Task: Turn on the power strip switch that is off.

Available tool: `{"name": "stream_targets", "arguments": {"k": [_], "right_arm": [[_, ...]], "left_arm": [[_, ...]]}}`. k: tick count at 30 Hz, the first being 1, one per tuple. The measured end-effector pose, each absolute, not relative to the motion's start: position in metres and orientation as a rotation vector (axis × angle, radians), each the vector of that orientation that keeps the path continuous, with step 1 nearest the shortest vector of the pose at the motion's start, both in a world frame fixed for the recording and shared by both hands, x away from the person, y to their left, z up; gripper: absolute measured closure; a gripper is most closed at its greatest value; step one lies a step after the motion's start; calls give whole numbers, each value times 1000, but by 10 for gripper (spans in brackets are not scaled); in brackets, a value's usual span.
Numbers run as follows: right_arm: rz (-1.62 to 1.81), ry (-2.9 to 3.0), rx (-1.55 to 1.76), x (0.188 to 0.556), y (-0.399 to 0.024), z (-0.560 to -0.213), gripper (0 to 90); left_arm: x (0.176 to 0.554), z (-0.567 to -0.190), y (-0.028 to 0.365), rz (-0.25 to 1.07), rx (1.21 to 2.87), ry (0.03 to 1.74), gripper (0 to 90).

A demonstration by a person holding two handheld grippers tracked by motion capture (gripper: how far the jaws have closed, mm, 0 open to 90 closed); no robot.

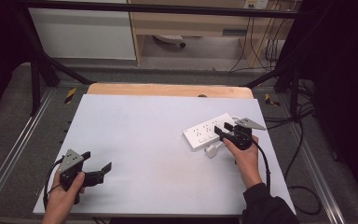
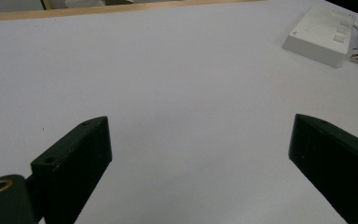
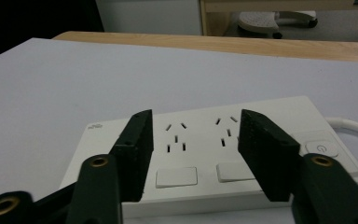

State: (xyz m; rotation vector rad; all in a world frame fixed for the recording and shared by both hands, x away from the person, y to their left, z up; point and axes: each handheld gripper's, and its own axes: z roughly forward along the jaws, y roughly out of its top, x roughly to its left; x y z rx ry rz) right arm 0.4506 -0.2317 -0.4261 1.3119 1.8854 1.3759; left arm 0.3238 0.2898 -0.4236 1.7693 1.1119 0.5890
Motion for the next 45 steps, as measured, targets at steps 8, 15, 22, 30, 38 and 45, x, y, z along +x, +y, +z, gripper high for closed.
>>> {"name": "stream_targets", "arguments": {"k": [8, 15, 22, 30, 38, 45], "right_arm": [[1381, 1864, 1335, 446, -239, -417, 212], [1381, 1826, 1341, 438, -244, -406, 62], [1384, 1812, 1314, 429, -245, -396, 36], [1361, 1806, 1285, 416, -246, -387, 44], [1389, 1780, 1253, 399, -258, -387, 49], [1409, 1783, 1242, 384, -270, -386, 52]], "left_arm": [[324, -424, 290, 590, 1769, 1113, 57], [324, -424, 290, 590, 1767, 1113, 57], [323, -424, 290, 594, 1767, 1114, 57], [323, -423, 291, 599, 1767, 1108, 57], [322, -423, 292, 606, 1762, 1102, 57], [322, -422, 294, 608, 1757, 1105, 57]]}}
